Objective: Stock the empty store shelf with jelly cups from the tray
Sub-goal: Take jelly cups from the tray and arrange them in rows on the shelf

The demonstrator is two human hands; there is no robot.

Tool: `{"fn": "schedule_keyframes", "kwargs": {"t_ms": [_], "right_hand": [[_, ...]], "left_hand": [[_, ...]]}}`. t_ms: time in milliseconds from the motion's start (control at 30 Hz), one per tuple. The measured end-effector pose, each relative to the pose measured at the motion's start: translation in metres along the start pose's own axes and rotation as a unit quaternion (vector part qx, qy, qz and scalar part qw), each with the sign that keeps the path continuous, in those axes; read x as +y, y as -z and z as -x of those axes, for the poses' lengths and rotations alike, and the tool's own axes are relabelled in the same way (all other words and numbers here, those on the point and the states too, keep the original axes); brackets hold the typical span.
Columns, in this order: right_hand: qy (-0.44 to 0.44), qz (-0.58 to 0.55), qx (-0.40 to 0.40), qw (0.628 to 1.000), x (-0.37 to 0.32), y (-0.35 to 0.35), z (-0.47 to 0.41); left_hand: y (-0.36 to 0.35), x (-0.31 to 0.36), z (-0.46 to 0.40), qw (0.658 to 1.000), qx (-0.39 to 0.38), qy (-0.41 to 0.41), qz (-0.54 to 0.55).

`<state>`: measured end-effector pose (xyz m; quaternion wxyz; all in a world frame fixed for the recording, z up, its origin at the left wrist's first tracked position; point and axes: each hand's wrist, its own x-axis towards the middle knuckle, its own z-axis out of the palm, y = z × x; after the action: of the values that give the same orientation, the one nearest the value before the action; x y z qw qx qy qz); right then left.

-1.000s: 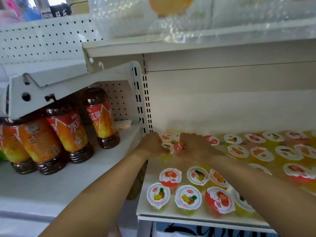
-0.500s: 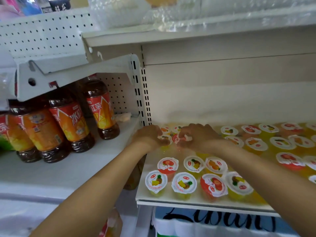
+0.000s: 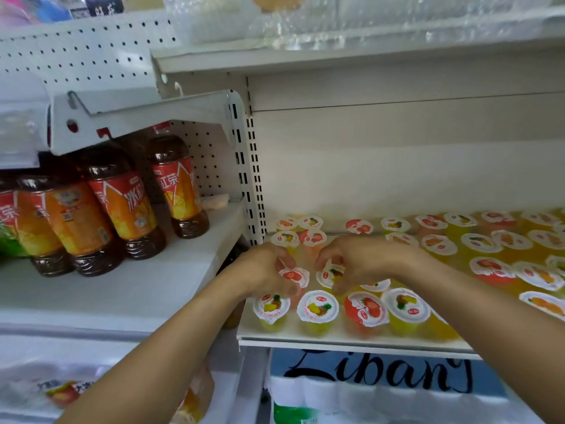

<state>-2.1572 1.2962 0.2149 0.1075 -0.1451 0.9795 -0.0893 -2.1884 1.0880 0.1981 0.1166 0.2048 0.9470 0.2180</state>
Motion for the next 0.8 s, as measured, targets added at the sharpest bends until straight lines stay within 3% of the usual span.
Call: {"fn": "schedule_keyframes", "kwargs": {"t_ms": [367, 667, 800], "right_hand": [[-0.073, -0.019, 0.137, 0.988, -0.014, -0.02, -0.023], [-0.076, 0.034, 0.185, 0.979, -0.017, -0.027, -0.025], [-0.056, 0.0, 0.198, 0.979, -0.015, -0.026, -0.011]], "left_hand": [[-0.007, 0.002, -0.019, 0.986, 0.128, 0.107, -0.014], [-0.007, 0.004, -0.019, 0.985, 0.134, 0.109, 0.005], [-0.008, -0.004, -0.006, 0.99, 0.134, 0.049, -0.009]]}}
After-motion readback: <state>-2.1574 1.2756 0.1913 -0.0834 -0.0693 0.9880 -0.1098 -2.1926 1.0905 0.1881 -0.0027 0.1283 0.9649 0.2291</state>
